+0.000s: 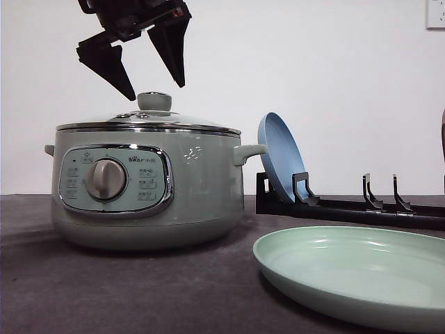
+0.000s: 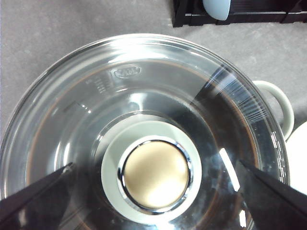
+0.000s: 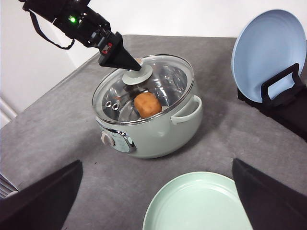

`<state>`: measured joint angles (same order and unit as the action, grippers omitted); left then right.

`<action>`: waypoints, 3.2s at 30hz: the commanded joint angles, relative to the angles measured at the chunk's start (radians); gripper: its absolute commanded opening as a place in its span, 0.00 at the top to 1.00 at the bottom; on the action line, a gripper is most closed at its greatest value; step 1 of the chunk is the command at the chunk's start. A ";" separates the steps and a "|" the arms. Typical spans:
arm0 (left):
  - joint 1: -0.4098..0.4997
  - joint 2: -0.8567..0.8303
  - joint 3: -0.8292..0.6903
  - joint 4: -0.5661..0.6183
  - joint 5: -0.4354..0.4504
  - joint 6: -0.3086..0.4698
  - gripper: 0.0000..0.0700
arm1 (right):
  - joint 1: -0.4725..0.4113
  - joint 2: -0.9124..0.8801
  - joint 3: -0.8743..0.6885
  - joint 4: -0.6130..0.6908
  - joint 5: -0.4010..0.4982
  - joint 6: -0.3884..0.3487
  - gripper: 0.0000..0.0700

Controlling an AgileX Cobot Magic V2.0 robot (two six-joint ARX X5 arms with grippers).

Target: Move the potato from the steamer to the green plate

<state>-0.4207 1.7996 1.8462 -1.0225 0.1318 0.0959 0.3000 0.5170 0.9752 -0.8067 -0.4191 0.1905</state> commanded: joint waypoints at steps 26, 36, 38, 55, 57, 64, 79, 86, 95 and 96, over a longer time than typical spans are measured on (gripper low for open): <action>-0.026 0.059 0.034 -0.006 -0.013 0.027 0.54 | 0.003 0.003 0.016 0.002 0.000 0.003 0.10; -0.026 0.059 0.034 -0.020 -0.012 0.027 1.00 | 0.003 0.003 0.016 0.002 0.000 0.004 0.10; -0.026 0.059 0.034 -0.017 -0.012 0.026 1.00 | 0.003 0.003 0.016 0.002 0.000 0.004 0.10; -0.026 0.058 0.294 -0.154 -0.013 0.015 1.00 | 0.003 0.003 0.016 0.002 0.000 0.004 0.10; -0.026 0.058 0.330 -0.178 -0.013 0.015 1.00 | 0.003 0.003 0.016 0.002 0.000 0.005 0.10; -0.026 0.055 0.424 -0.229 -0.013 0.003 1.00 | 0.003 0.003 0.016 0.002 0.000 0.006 0.10; 0.006 0.041 0.439 -0.239 -0.013 0.012 1.00 | 0.003 0.003 0.016 0.002 0.000 0.007 0.10; 0.089 0.037 0.439 -0.244 -0.013 0.015 1.00 | 0.003 0.003 0.016 0.002 0.000 0.008 0.10; 0.226 0.037 0.439 -0.246 -0.013 0.016 1.00 | 0.003 0.003 0.016 0.002 0.000 0.007 0.10; 0.242 0.037 0.439 -0.246 -0.013 0.016 1.00 | 0.003 0.003 0.016 0.002 0.000 0.007 0.10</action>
<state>-0.1860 1.8568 2.2398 -1.2968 0.1112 0.1070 0.3000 0.5171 0.9752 -0.8108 -0.4191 0.1905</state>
